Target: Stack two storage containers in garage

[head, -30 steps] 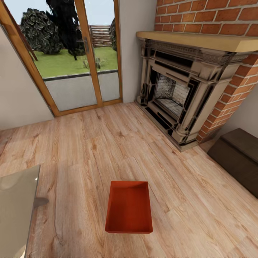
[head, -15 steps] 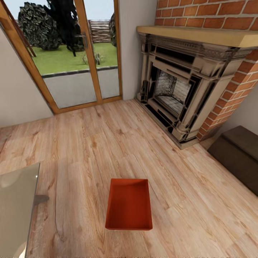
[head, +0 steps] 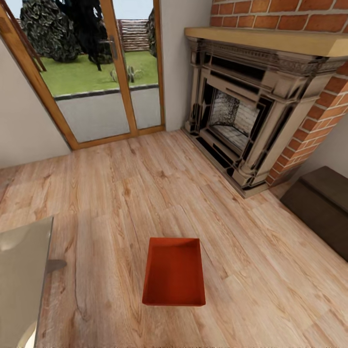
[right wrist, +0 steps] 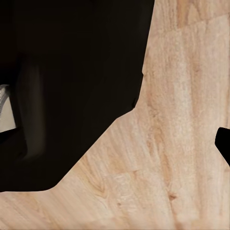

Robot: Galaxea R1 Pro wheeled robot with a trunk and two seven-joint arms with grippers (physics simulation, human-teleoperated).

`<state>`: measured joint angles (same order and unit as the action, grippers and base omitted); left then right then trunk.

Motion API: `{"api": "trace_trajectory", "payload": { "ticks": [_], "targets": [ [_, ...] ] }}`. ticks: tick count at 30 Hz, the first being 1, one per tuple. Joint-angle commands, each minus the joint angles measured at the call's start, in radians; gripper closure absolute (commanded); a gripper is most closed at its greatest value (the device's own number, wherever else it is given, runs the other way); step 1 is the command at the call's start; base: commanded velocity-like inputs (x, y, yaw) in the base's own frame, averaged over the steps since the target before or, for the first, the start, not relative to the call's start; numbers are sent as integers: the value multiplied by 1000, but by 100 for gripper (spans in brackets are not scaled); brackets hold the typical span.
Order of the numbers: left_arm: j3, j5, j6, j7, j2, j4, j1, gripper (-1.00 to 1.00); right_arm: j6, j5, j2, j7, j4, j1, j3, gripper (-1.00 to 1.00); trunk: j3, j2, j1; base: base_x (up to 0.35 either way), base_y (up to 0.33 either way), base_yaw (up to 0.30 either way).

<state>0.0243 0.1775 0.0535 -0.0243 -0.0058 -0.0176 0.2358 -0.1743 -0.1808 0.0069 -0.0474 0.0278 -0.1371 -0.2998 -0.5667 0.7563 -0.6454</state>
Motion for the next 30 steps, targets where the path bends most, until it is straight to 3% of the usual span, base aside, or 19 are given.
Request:
{"api": "trace_trajectory", "payload": {
  "ticks": [1,30],
  "targets": [
    [2,5,3,-2,0,1,0,-100,-6,-9,1,-2,3,-1,-9,-100,-2,1,0,0,0,0],
    [2,5,3,-2,0,2,0,-100,-8,-9,1,-2,3,-1,-7,-100,-49,1,0,0,0,0]
  ]
}}
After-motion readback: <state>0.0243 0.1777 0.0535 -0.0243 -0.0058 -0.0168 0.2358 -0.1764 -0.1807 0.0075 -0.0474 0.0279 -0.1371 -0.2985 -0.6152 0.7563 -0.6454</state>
